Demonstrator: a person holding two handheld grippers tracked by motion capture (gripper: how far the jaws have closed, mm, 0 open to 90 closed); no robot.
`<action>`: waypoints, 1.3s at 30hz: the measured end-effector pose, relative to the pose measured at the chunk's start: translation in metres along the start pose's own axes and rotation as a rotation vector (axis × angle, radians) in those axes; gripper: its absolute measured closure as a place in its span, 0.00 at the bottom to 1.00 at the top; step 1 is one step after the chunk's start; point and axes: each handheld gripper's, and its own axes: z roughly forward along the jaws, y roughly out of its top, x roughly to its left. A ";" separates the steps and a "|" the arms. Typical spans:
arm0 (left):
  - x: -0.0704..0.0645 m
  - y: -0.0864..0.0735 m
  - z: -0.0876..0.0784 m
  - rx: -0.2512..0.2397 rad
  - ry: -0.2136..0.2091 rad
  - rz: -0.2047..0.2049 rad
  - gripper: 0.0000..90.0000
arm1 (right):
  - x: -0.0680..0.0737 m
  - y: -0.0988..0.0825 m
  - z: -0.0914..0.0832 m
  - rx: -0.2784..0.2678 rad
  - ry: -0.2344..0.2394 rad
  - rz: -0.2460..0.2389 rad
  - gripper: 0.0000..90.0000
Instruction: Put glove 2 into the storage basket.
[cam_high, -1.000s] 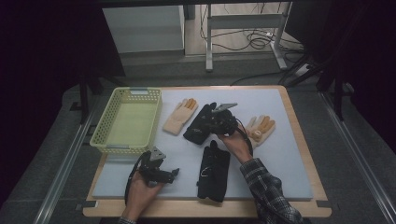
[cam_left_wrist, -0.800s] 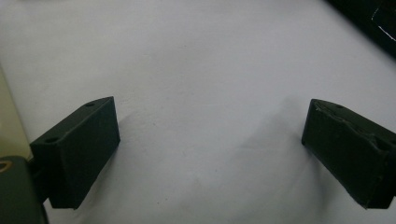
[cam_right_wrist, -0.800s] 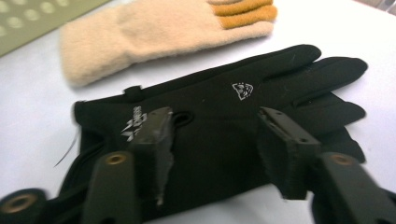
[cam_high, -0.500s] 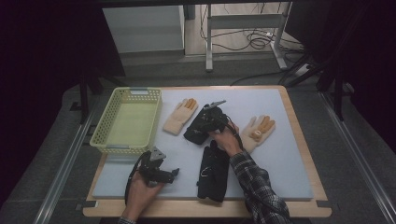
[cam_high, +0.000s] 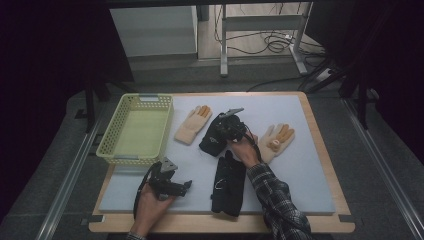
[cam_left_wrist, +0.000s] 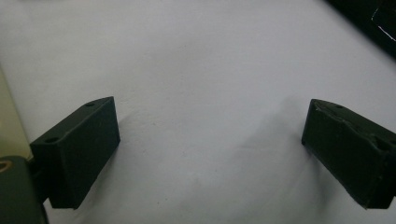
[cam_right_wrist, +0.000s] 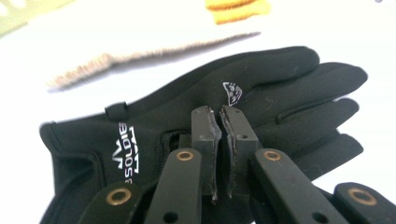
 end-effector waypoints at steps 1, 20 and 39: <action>0.000 0.000 0.000 0.000 0.000 0.000 0.05 | -0.001 0.001 -0.004 -0.009 0.011 0.006 0.94; 0.000 0.000 0.000 -0.002 -0.001 -0.001 0.05 | 0.024 0.004 -0.090 -0.116 0.125 -0.086 0.95; 0.000 0.000 0.000 -0.004 0.000 -0.003 0.05 | 0.077 -0.080 -0.158 -0.126 0.185 -0.141 0.95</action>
